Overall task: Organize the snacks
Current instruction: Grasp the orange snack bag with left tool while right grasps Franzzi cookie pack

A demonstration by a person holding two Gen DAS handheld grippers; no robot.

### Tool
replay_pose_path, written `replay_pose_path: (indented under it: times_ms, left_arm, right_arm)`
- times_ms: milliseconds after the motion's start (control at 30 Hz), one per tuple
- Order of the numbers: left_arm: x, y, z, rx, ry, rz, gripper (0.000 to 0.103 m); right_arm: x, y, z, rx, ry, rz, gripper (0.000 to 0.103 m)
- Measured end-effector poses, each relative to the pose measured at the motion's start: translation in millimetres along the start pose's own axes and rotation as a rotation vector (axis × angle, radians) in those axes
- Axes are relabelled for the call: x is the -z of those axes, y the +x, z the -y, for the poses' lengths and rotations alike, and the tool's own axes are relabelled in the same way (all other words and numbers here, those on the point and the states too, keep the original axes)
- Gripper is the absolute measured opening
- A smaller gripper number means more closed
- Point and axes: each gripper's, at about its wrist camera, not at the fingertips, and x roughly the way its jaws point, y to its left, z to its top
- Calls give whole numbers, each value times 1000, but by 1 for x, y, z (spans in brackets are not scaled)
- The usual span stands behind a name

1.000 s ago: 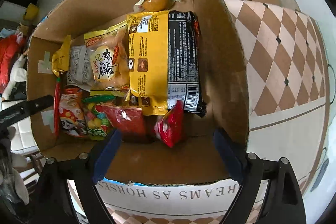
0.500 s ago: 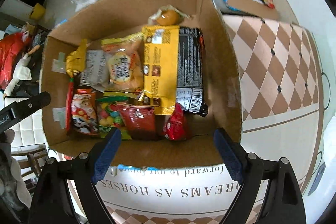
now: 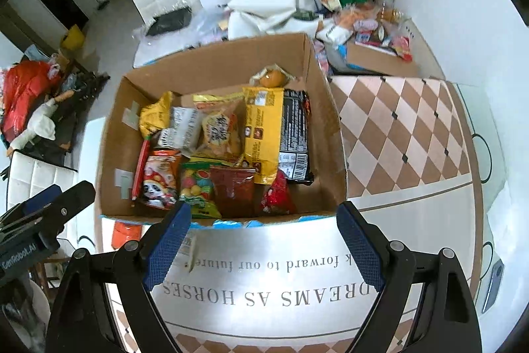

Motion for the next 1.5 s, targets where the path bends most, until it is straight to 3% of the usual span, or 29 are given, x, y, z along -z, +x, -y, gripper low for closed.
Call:
replay_pose_path:
  times_ms: [133, 233, 333, 433, 567, 733, 867, 967, 1067, 1200, 1367, 1500]
  left_arm:
    - [20, -24, -12, -44, -40, 73, 90]
    - [45, -23, -39, -109, -99, 80, 90]
    - [70, 1, -72, -167, -158, 35, 90]
    - [90, 33, -99, -203, -197, -54, 90]
    - [116, 67, -134, -248, -241, -131, 90]
    - [135, 89, -162, -262, -292, -178, 90]
    - [145, 95, -173, -258, -318, -198, 90]
    - [146, 95, -180, -258, -330, -198, 90]
    - [146, 93, -192, -259, -358, -194, 90]
    - [141, 102, -219, -196, -471, -232, 90]
    - [129, 116, -256, -44, -644, -306, 90]
    - [116, 133, -271, 64, -710, -370, 90]
  right_arm:
    - [18, -15, -7, -92, 24, 9, 92]
    - [40, -4, -17, -164, 33, -26, 92]
    - [62, 38, -36, -217, 9, -113, 91]
    - [79, 83, -56, -271, -19, -178, 76]
    - [88, 136, -77, -275, -57, -192, 73]
    - [98, 188, -86, -271, -87, -214, 57]
    - [107, 189, -95, -316, -137, -199, 56]
    - [122, 183, -115, -432, -237, -268, 56]
    - [131, 169, -127, -414, -316, -275, 58]
    - [121, 167, -144, -323, -390, -240, 86]
    - [125, 191, -183, -247, -562, -280, 87]
    - [135, 202, -207, -180, -673, -294, 87]
